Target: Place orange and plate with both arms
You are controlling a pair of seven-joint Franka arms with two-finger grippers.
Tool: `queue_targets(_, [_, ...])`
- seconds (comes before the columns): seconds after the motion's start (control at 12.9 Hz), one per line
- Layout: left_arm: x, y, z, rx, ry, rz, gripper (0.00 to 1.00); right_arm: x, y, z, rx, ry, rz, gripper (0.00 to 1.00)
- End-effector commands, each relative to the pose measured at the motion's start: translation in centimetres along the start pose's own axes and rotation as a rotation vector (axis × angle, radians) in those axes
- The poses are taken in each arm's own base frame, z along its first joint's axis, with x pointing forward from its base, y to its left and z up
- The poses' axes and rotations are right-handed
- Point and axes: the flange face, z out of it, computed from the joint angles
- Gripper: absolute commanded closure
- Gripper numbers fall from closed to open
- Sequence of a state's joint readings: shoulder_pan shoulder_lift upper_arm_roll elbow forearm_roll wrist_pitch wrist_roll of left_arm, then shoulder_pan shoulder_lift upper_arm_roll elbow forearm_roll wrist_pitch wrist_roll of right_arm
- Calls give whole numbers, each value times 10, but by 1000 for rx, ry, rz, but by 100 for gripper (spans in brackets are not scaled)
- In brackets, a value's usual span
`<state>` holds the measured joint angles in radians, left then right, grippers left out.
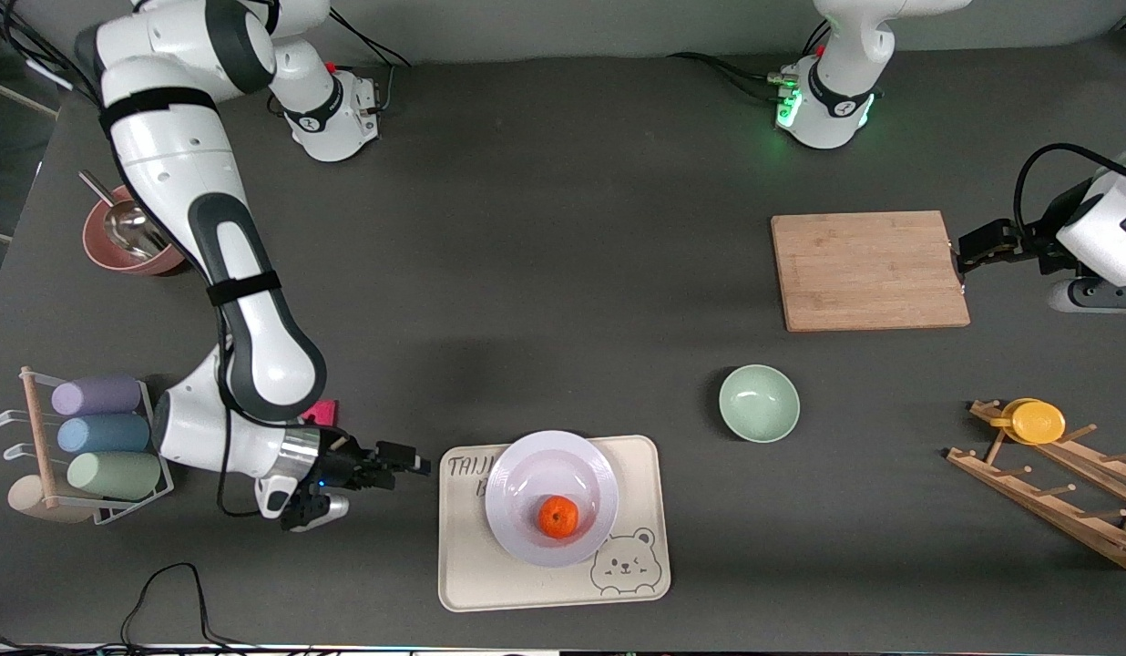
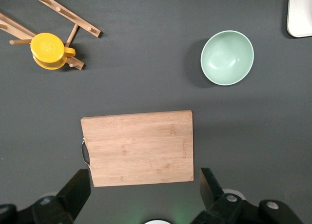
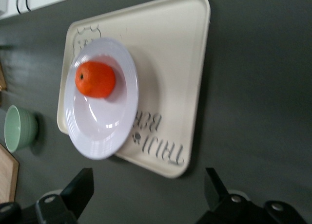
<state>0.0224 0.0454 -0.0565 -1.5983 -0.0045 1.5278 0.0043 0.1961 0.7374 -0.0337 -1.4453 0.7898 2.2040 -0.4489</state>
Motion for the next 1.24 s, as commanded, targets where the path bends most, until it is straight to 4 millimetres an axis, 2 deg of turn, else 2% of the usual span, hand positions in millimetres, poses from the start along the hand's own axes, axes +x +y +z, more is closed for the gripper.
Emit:
queue_targets(0.0, [-4,3,-3,0,-1,9,0,-25,-3,-35,-85,-89,26,0])
queue_targets(0.23, [-3,3,-2,0,-4,9,0,-42,-13,-59,-254,-148,46,0])
queue_targets(0.54, [-3,2,-2,3,-4,6,0,-62,-55,-114,-385,-267,130,0])
queue_targets(0.77, [-3,2,-1,4,-7,6,0,-69,-55,-138,-465,-305,135,0])
queue_targets(1.16, [-3,2,-2,4,-5,6,0,-72,-57,-138,-477,-334,137,0])
